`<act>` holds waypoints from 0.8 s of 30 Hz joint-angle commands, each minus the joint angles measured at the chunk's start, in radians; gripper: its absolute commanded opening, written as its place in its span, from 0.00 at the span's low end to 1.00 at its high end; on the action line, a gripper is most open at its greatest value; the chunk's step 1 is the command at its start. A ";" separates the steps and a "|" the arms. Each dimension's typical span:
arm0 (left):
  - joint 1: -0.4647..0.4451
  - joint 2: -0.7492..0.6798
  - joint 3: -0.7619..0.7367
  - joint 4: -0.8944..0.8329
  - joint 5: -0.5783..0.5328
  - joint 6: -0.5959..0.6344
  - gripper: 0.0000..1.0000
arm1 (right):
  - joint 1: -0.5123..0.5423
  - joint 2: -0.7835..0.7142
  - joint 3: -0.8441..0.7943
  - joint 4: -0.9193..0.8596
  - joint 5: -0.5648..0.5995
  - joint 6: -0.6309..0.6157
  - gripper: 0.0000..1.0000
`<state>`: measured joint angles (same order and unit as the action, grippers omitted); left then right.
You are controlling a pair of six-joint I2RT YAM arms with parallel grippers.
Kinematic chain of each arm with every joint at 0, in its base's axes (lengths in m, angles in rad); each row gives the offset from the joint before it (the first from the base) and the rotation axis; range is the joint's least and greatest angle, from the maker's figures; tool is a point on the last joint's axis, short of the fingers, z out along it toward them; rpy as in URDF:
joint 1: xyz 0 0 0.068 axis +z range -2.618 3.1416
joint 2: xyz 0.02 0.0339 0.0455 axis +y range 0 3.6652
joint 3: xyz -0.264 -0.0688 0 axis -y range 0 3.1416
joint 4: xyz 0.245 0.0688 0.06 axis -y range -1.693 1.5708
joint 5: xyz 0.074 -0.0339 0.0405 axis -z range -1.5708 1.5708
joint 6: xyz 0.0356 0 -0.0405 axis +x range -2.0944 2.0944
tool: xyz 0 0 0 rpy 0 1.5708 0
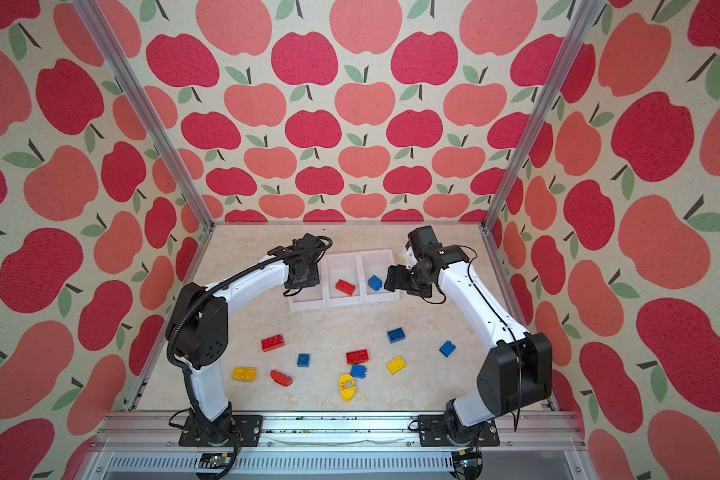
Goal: Sort the legos into containers by color
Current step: 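Carry the yellow brick into the nearest bin while the right gripper moves off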
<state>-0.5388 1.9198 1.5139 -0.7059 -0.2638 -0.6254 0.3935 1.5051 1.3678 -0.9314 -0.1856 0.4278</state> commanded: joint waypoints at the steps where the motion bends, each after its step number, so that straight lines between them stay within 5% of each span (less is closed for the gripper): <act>1: 0.008 0.030 0.028 -0.007 0.017 0.024 0.36 | -0.009 -0.026 -0.019 0.002 -0.006 0.015 0.84; 24: 0.010 -0.083 -0.016 0.023 0.023 0.019 0.67 | -0.007 -0.014 -0.083 0.001 0.016 -0.025 0.84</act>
<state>-0.5301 1.9049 1.5139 -0.7017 -0.2462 -0.6109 0.3897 1.5036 1.3083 -0.9222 -0.1844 0.4252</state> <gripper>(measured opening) 0.666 0.841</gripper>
